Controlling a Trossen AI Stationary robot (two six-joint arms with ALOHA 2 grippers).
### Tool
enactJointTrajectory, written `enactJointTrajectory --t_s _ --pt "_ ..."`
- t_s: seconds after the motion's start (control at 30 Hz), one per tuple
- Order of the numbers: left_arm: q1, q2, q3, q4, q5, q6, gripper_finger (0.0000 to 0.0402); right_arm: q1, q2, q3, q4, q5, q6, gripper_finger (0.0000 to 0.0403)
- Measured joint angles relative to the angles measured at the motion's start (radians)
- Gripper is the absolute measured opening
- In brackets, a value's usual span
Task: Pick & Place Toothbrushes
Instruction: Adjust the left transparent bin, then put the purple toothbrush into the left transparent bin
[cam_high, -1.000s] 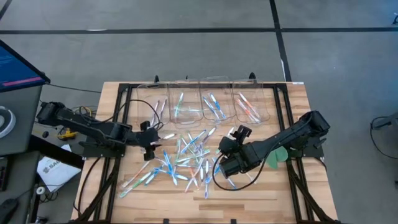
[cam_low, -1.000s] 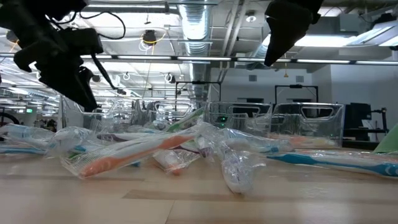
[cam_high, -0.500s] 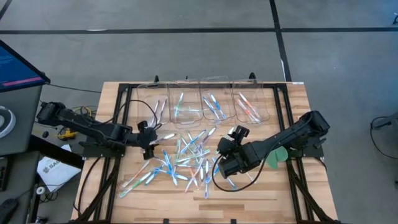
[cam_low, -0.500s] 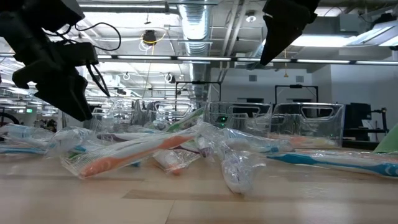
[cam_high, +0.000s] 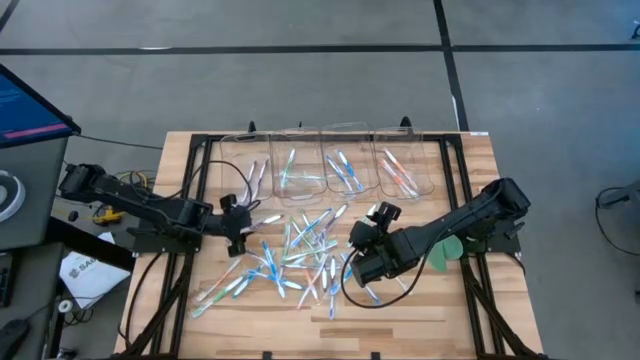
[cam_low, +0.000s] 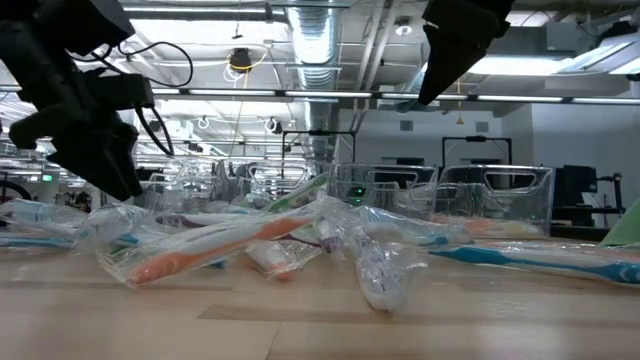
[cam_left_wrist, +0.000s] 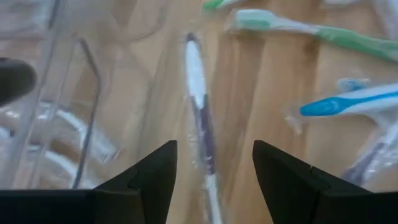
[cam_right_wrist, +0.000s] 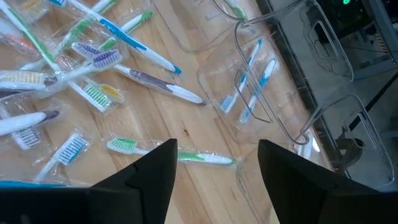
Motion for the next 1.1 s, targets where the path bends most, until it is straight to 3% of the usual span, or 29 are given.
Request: enactJointTrajectory --t_s 0.17,0.63,0.9,1.1 --pt "0.0 0.0 -0.001 0.0 -0.103 -0.013 0.0203 0.0 0.0 0.0 0.001 0.0 0.0 0.0218" --pt "0.025 0.0 0.0 -0.027 -0.274 -0.07 0.0198 0.0 0.0 0.0 0.003 0.0 0.0 0.0218" --pt "0.08 0.0 0.0 -0.035 -0.267 -0.085 0.0198 -0.001 0.008 -0.006 0.04 0.0 -0.032 0.0218" --pt "0.029 0.0 0.0 -0.021 -0.138 -0.054 0.0198 -0.001 0.008 -0.008 0.047 -0.001 -0.05 0.0218"
